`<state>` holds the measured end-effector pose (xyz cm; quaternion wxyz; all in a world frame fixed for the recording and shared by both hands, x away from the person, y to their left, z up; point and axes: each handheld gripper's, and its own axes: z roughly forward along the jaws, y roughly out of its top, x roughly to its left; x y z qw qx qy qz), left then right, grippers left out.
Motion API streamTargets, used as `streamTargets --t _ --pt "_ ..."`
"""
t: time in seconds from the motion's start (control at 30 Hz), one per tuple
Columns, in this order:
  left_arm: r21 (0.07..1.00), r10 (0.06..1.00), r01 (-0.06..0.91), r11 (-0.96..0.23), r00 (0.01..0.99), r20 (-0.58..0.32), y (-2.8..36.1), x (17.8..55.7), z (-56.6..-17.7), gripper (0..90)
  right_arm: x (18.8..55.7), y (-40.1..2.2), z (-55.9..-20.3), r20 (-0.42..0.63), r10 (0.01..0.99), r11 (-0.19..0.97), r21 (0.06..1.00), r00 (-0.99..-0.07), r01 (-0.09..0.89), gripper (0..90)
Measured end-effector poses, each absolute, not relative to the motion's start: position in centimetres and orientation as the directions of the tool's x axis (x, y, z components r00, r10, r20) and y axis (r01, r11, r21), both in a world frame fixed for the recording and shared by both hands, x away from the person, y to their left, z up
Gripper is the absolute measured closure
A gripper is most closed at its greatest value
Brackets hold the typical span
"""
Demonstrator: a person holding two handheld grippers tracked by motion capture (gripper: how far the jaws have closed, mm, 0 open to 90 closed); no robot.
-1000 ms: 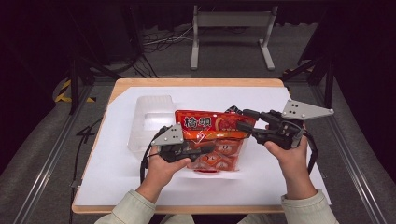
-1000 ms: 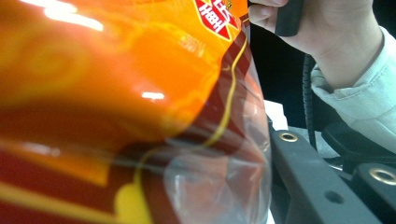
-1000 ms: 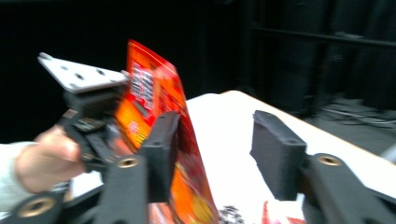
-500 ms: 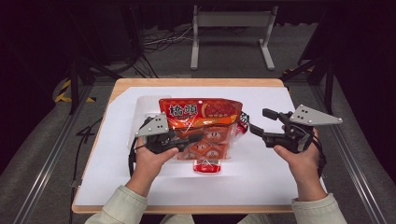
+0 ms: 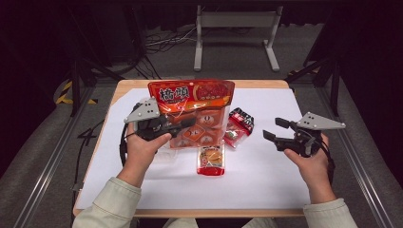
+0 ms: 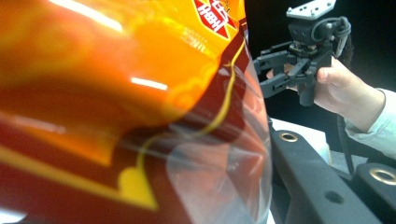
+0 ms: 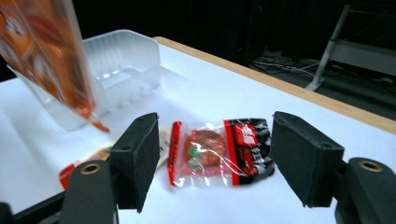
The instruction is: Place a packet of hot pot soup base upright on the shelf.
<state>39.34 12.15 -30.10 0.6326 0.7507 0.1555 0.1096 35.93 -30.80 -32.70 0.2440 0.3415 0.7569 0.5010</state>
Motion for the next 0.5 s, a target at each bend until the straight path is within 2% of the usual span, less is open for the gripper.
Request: streamTargets --t 0.3,0.5 --pt "0.985 0.415 0.091 -0.146 0.91 -0.022 13.1 40.9 -29.2 71.2 36.6 -31.9 -34.4 -0.086 0.783 0.328 0.898 -0.616 0.293 37.9" --pt "0.985 0.439 0.114 -0.126 0.897 -0.048 13.8 42.3 -29.2 71.2 37.0 -32.3 -35.3 -0.097 0.793 0.353 0.878 -0.601 0.324 42.4"
